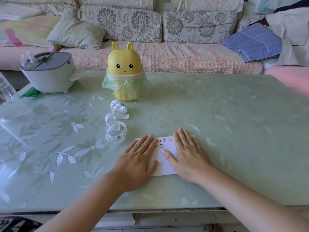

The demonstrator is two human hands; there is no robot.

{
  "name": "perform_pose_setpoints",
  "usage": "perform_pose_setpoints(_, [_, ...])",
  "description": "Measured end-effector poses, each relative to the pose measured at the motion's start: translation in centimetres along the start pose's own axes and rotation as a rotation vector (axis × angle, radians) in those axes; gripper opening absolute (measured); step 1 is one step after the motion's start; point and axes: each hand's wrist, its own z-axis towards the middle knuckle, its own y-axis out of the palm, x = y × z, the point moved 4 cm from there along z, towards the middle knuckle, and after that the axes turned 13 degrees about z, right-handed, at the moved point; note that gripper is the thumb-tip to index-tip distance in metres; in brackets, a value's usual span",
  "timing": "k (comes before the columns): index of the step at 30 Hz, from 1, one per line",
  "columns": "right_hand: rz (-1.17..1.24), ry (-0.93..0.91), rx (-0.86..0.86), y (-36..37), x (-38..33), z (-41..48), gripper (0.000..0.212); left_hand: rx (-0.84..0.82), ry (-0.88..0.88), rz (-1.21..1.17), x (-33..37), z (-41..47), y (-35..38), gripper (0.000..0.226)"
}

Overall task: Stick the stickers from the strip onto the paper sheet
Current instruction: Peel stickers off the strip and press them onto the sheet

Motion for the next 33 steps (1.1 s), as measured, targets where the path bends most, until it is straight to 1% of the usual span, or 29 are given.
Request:
perform_pose_setpoints(1, [0.008,0.029,-0.006,0.0,0.1,0.1,0.125,-0.010,0.001,-0.002,-0.1,0.0,0.0,0.079])
perform_pose_setpoints(2, [0.017,0.052,-0.018,0.0,0.0,0.2,0.121,-0.020,0.004,-0.015,-0.1,0.1,0.0,0.080])
perform_pose_setpoints(4, [0.035,0.085,-0.041,-0.1,-0.3,0.3,0.100,-0.039,0.012,-0.076,-0.3,0.1,0.0,0.082])
perform_pose_setpoints(6, [0.038,0.091,-0.026,-0.6,-0.8,0.5,0.084,-0.029,-0.005,-0.200,-0.6,0.1,-0.5,0.079])
perform_pose_setpoints(8, [0.049,0.038,0.024,-1.4,-1.6,1.1,0.073,0.048,-0.067,-0.377,-1.2,-0.2,-1.5,0.068])
perform_pose_setpoints(9, [0.077,-0.005,0.053,-1.9,-2.2,1.4,0.068,0.110,-0.106,-0.425,-1.6,-0.3,-2.2,0.063])
perform_pose_setpoints(12, [0.247,-0.101,0.118,-3.0,-4.4,2.4,0.048,0.306,-0.211,-0.415,-3.7,-0.7,-4.0,0.047])
perform_pose_setpoints(14, [0.361,-0.116,0.118,-3.1,-5.9,3.0,0.037,0.411,-0.261,-0.371,-5.4,-0.9,-4.7,0.037])
perform_pose_setpoints(16, [0.436,-0.114,0.108,-3.0,-7.3,3.6,0.029,0.474,-0.308,-0.292,-7.2,-1.2,-5.0,0.031])
perform_pose_setpoints(18, [0.484,-0.095,0.081,-2.7,-8.7,4.2,0.024,0.457,-0.327,-0.210,-8.6,-1.4,-4.9,0.031])
perform_pose_setpoints(22, [0.510,-0.068,0.055,-2.1,-10.6,5.2,0.022,0.300,-0.308,-0.072,-9.9,-1.7,-4.0,0.038])
perform_pose_setpoints(25, [0.524,-0.047,0.047,-1.8,-11.2,5.9,0.022,0.291,-0.302,-0.023,-9.9,-1.6,-3.9,0.029])
perform_pose_setpoints(28, [0.546,-0.041,0.027,-1.3,-11.5,6.4,0.020,0.268,-0.360,-0.029,-10.4,-1.6,-4.0,0.017])
perform_pose_setpoints(30, [0.591,-0.039,0.017,-0.9,-11.6,6.7,0.017,0.268,-0.404,-0.070,-10.6,-1.8,-4.1,0.012])
perform_pose_setpoints(31, [0.624,-0.037,0.021,-0.8,-11.8,6.8,0.015,0.275,-0.435,-0.139,-10.8,-1.9,-4.3,0.011])
perform_pose_setpoints(33, [0.739,-0.041,0.040,-0.8,-12.2,7.0,0.011,0.259,-0.514,-0.367,-11.1,-2.1,-4.6,0.008])
